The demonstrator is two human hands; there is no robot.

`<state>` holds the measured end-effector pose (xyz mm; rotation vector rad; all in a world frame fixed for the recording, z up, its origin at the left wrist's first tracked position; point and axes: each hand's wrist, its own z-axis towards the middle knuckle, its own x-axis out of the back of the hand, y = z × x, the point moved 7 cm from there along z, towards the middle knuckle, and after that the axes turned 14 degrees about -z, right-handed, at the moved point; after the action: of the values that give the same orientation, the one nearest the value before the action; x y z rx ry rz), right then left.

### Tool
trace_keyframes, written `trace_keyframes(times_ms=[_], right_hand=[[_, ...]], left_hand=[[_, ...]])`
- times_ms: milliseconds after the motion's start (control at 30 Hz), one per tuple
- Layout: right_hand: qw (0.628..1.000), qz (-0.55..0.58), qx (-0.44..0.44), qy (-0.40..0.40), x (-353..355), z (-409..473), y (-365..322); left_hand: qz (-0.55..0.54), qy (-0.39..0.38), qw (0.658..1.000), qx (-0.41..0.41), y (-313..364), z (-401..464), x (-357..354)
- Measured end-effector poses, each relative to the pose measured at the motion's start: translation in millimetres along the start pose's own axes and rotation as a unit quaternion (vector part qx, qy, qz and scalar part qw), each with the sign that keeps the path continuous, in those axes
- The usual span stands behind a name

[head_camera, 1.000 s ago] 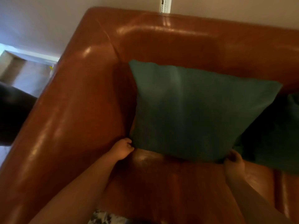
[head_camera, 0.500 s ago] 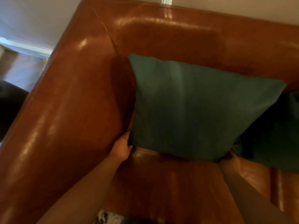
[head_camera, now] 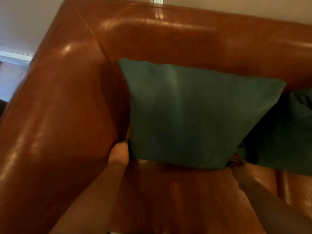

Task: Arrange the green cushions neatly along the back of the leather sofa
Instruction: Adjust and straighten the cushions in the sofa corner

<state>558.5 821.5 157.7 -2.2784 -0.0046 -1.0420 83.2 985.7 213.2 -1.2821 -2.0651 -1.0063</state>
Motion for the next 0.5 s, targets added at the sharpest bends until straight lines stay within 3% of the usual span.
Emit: trace_keyframes(times_ms=[133, 200, 267, 333, 367, 433, 500], right_hand=[[0.999, 0.032, -0.015, -0.005, 16, -30, -47], [0.991, 0.135, 0.005, 0.019, 29, -42, -78], [0.977, 0.208, 0.046, 0.014, 40, -54, -111], [0.969, 0.238, 0.068, -0.024, 40, -57, -133], [0.968, 0.235, 0.081, -0.038, 38, -60, -142], [0.969, 0.211, 0.114, -0.050, 36, -62, -155], [0.969, 0.197, 0.136, -0.054, 35, -60, -164]], left_hand=[[-0.017, -0.023, 0.998, 0.057, 0, -4, 9], [-0.119, -0.009, 0.991, 0.066, -4, 3, 19], [-0.347, 0.044, 0.936, 0.050, 0, 1, 39], [-0.552, 0.112, 0.826, -0.007, 16, -13, 64], [-0.603, 0.125, 0.786, -0.053, 32, -23, 75], [-0.613, 0.128, 0.767, -0.139, 68, -38, 93], [-0.574, 0.125, 0.789, -0.180, 99, -35, 100]])
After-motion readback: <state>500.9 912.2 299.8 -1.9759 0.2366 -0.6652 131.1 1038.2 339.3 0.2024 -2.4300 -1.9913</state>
